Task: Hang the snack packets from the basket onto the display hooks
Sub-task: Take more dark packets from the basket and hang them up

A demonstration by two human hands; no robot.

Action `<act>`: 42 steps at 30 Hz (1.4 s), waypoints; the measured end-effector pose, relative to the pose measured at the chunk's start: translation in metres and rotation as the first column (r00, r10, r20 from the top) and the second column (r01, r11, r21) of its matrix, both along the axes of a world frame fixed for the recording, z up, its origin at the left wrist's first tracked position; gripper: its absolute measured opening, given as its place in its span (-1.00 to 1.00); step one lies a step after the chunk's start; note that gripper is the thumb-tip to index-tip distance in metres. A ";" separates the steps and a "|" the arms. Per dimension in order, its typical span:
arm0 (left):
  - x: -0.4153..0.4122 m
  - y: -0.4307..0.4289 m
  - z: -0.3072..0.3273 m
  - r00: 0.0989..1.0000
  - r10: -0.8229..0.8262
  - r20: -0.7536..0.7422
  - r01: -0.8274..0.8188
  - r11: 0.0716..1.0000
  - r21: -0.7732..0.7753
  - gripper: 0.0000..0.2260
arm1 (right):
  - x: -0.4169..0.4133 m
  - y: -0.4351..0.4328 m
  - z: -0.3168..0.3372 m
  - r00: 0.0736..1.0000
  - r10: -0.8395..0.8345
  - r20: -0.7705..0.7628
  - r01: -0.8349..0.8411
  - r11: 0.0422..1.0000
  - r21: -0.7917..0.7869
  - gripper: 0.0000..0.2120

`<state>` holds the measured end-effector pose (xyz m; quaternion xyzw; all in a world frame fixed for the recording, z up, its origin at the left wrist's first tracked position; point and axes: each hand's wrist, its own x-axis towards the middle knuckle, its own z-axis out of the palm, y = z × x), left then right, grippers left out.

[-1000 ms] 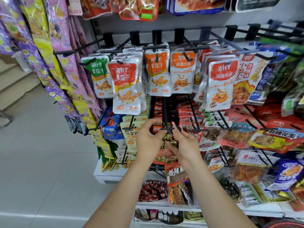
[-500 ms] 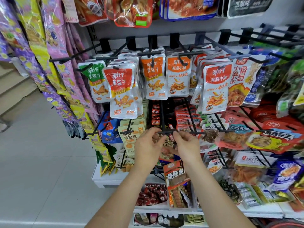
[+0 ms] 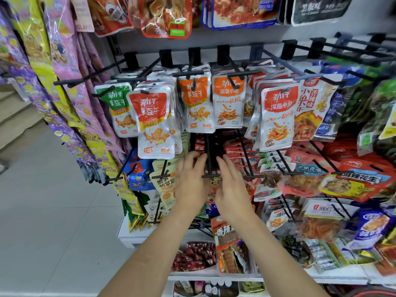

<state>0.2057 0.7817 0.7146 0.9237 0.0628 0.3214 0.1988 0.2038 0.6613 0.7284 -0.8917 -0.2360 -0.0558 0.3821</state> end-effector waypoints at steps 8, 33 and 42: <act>0.012 0.012 0.004 0.961 -0.012 -0.276 0.049 0.991 0.126 -0.35 | 0.028 0.004 0.007 0.998 0.007 -0.069 -0.015 0.991 -0.129 -0.20; 0.016 0.024 -0.003 0.963 -0.138 -0.232 0.174 0.974 0.144 -0.28 | 0.001 0.002 -0.028 1.000 0.024 -0.008 -0.023 0.995 0.102 -0.30; -0.040 0.015 -0.025 0.975 -0.216 0.058 0.212 0.975 0.061 -0.31 | 0.002 -0.004 -0.023 0.989 0.018 -0.145 -0.009 0.998 0.067 -0.29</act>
